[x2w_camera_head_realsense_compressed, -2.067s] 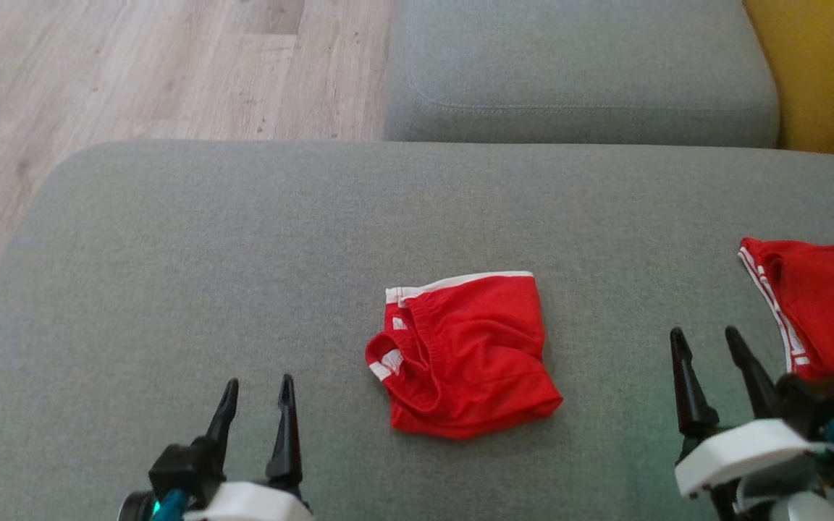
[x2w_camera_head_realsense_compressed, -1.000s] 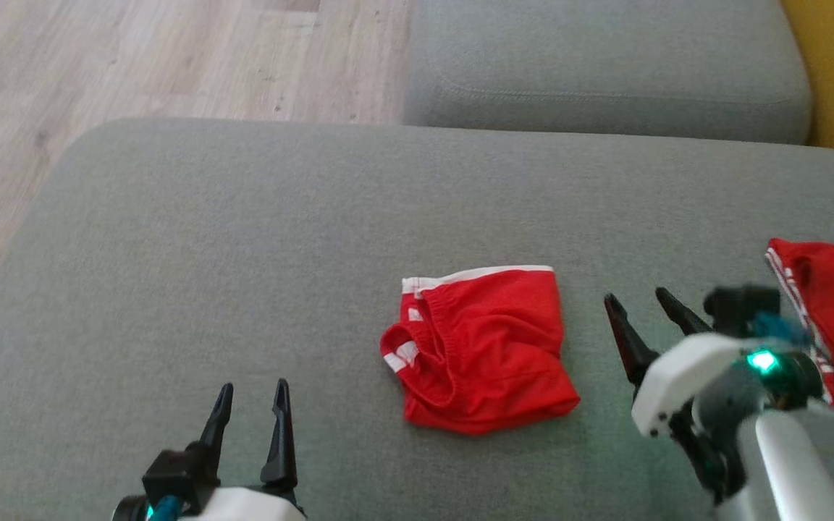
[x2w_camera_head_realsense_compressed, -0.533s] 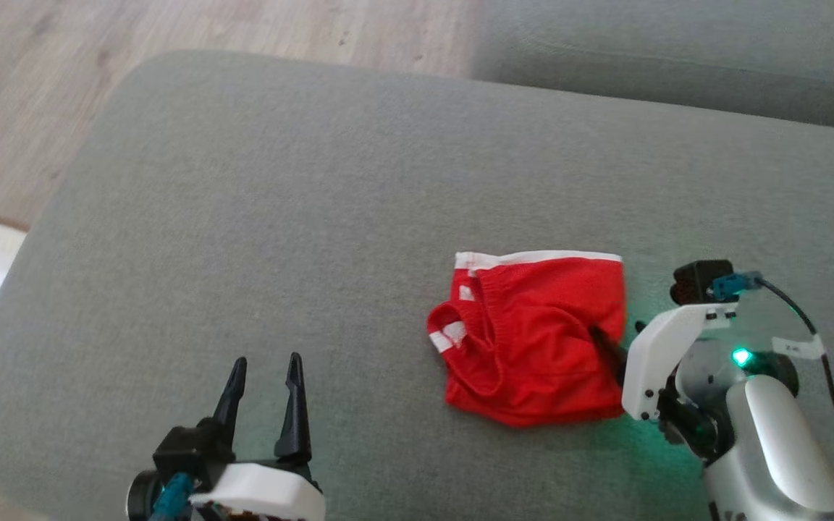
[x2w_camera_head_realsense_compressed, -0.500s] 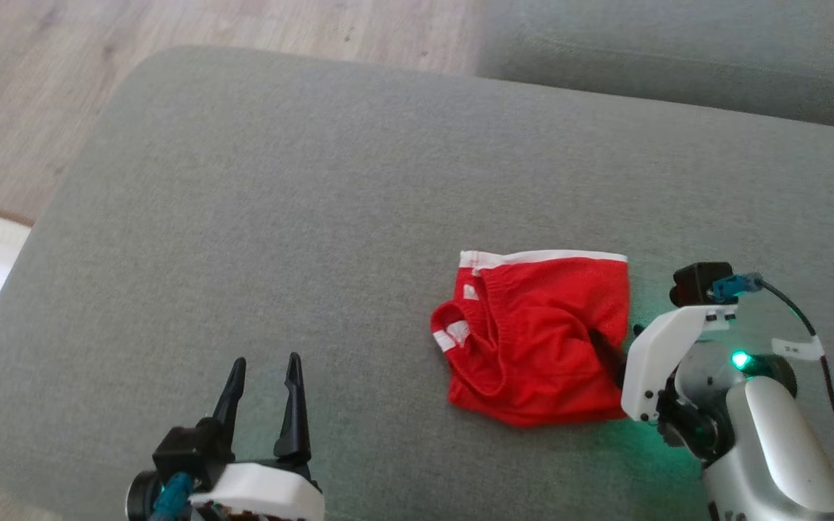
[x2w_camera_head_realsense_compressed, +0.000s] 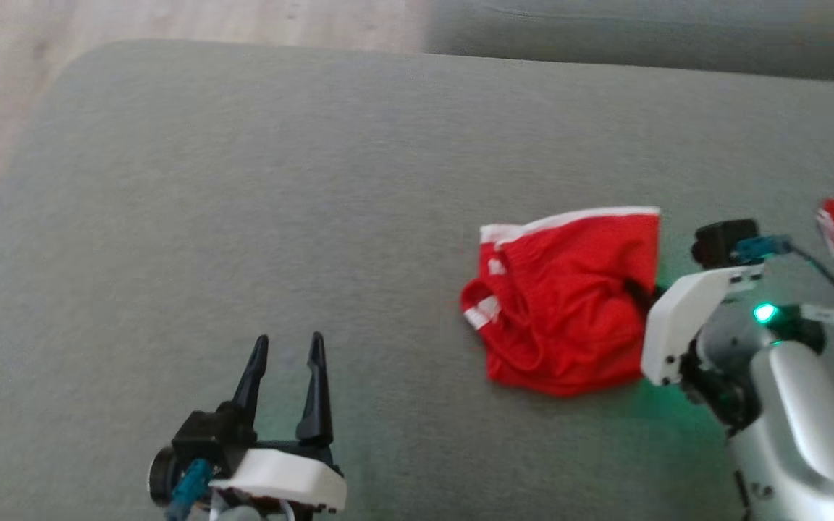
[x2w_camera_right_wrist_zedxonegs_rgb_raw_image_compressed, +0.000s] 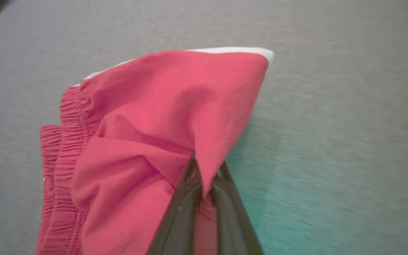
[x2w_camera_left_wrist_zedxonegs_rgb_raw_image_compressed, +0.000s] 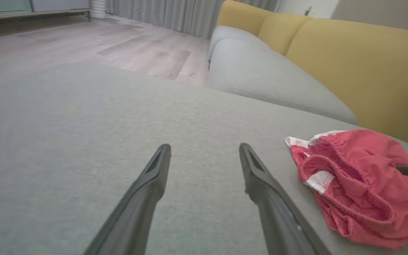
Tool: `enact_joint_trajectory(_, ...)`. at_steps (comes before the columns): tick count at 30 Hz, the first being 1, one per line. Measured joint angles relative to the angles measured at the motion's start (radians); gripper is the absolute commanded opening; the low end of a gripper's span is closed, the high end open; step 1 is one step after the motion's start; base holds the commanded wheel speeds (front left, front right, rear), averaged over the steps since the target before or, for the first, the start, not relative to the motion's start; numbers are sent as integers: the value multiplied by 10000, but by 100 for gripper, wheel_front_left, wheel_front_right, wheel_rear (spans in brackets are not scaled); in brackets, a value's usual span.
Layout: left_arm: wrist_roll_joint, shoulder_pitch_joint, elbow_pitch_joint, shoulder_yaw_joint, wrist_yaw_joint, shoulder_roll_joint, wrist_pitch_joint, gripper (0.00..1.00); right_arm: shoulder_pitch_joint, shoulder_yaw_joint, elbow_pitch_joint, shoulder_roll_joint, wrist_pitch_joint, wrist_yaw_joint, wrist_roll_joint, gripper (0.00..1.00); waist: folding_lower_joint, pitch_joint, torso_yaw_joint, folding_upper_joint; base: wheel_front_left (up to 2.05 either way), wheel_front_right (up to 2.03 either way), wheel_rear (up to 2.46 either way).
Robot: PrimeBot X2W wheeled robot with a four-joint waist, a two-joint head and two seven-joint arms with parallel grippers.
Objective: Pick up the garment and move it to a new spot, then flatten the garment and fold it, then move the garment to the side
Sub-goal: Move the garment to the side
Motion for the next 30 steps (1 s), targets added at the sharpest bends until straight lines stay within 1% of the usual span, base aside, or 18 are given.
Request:
enact_joint_trajectory(3, 19, -87, -159, -94, -75, -25, 0, 100, -2, -19, -466, -359, -2, 0, 8, 0, 0, 96, -693, 0, 0, 0, 0)
enact_joint_trajectory(8, 351, -616, -393, -155, -50, 104, 130, 100, -4, -174, -1154, -709, -8, 0, 48, 0, 0, 357, -2087, 0, 0, 0, 0)
enact_joint_trajectory(14, 637, -1226, -903, -217, 17, 414, 585, 100, -42, -401, -1421, -734, -215, 0, 121, 0, 0, 802, -3747, 0, 0, 0, 0)
enact_joint_trajectory(18, 709, -1260, -1035, -253, 105, 554, 819, 100, -293, -426, -1392, -602, -416, 0, 117, 0, 0, 1109, -4564, 0, 0, 0, 0)
enact_joint_trajectory(21, 709, -1260, -1122, -284, 105, 627, 911, 100, -605, -405, -1313, -594, -635, 0, 21, 0, 0, 1337, -4888, 0, 0, 0, 0)
enact_joint_trajectory(23, 717, -1260, -1229, -337, 117, 642, 991, 100, -779, -353, -1292, -594, -709, 0, 19, 0, 2, 1455, -4921, 0, 0, 0, 0)
enact_joint_trajectory(25, 732, -1258, -1279, -368, 221, 677, 1028, 100, -992, -207, -1277, -652, -711, 0, 17, 0, 0, 1476, -4829, 0, 0, 0, 0)
enact_joint_trajectory(27, 813, -1256, -1373, -412, 257, 755, 1087, 100, -1301, -75, -1252, -846, -708, 0, 10, 0, -2, 1493, -4684, 0, 0, 0, 0)
enact_joint_trajectory(30, 840, -1255, -1551, -468, 345, 826, 1164, 100, -1866, -54, -1200, -1444, -539, 0, -17, 0, -1, 1551, -4411, 0, 0, 0, 0)
